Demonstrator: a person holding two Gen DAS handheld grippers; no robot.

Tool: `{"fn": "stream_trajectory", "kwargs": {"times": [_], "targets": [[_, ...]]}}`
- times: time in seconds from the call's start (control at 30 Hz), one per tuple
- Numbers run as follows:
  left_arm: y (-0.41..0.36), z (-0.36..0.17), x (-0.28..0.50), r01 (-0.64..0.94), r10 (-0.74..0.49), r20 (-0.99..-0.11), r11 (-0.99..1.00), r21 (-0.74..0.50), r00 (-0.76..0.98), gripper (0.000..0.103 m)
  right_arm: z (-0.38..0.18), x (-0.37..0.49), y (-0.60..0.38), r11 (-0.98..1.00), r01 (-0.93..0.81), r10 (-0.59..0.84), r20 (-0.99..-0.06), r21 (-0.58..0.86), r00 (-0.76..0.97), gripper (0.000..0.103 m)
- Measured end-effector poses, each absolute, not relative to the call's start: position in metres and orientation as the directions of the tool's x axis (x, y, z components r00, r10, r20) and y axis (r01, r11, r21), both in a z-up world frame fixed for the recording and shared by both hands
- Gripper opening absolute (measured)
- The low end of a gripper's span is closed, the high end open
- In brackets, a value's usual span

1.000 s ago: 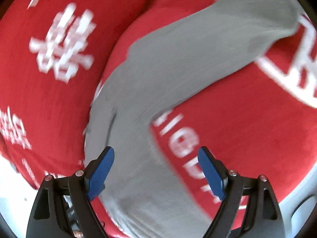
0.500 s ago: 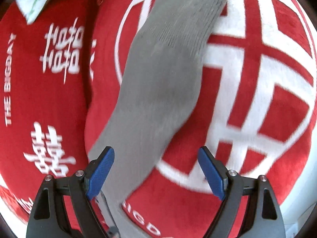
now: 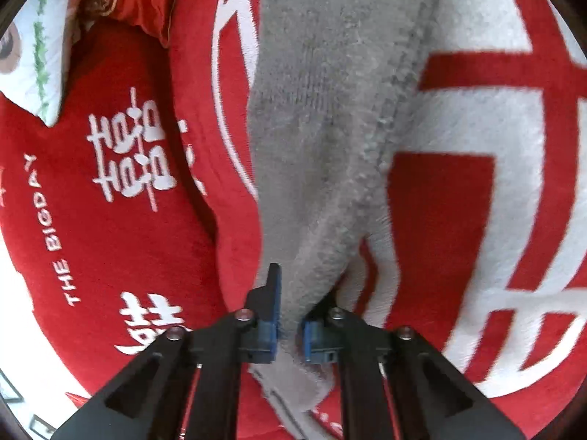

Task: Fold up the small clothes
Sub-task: 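Grasp the opposite side edge with the right gripper and fold it inward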

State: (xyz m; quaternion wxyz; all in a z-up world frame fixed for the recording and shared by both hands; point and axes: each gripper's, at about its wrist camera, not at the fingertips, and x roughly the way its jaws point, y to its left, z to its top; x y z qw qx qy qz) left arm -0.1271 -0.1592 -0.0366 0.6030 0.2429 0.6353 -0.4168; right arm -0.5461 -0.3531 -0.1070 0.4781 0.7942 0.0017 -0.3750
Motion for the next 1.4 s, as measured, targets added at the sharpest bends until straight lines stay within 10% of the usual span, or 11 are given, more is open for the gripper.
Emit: {"fn": "stream_trajectory", "kwargs": {"times": [0.43,0.9,0.97,1.03,1.07,1.17,1.3,1.4], "targets": [[-0.094,-0.021,-0.059,0.716,-0.257,-0.963,0.656,-0.239,-0.086,0.1,-0.009,-0.349,-0.361,0.01,0.453,-0.079,-0.451,0.892,0.889,0.008],[0.02,-0.026,0.033,0.55,-0.243,-0.97,0.815,-0.186,0.032,0.1,-0.036,-0.082,-0.187,0.634,0.475,0.343,-0.773,0.61,0.534,0.012],[0.032,-0.03,0.038,0.528,-0.244,-0.969,0.827,-0.191,0.032,0.1,-0.054,-0.081,-0.176,0.638,0.52,0.335,-0.813,0.568,0.477,0.02],[0.041,-0.033,0.041,0.512,-0.247,-0.968,0.836,-0.198,0.03,0.1,-0.058,-0.091,-0.177,0.606,0.558,0.316,-0.815,0.567,0.486,0.06],[0.045,-0.033,0.042,0.507,-0.25,-0.968,0.838,-0.202,0.028,0.1,-0.056,-0.1,-0.179,0.565,0.579,0.306,-0.802,0.587,0.514,0.063],[0.056,-0.033,0.044,0.496,-0.26,-0.965,0.841,-0.215,0.022,0.1,-0.051,-0.125,-0.196,0.415,0.647,0.261,-0.764,0.64,0.59,0.063],[0.069,-0.026,0.048,0.481,-0.279,-0.96,0.845,-0.232,0.026,0.1,-0.054,-0.127,-0.212,0.301,0.732,0.174,-0.79,0.611,0.588,0.008],[0.081,-0.024,0.054,0.472,-0.297,-0.954,0.845,-0.25,0.027,0.1,-0.035,-0.094,-0.195,0.493,0.673,0.137,-0.813,0.552,0.566,0.008]]}}
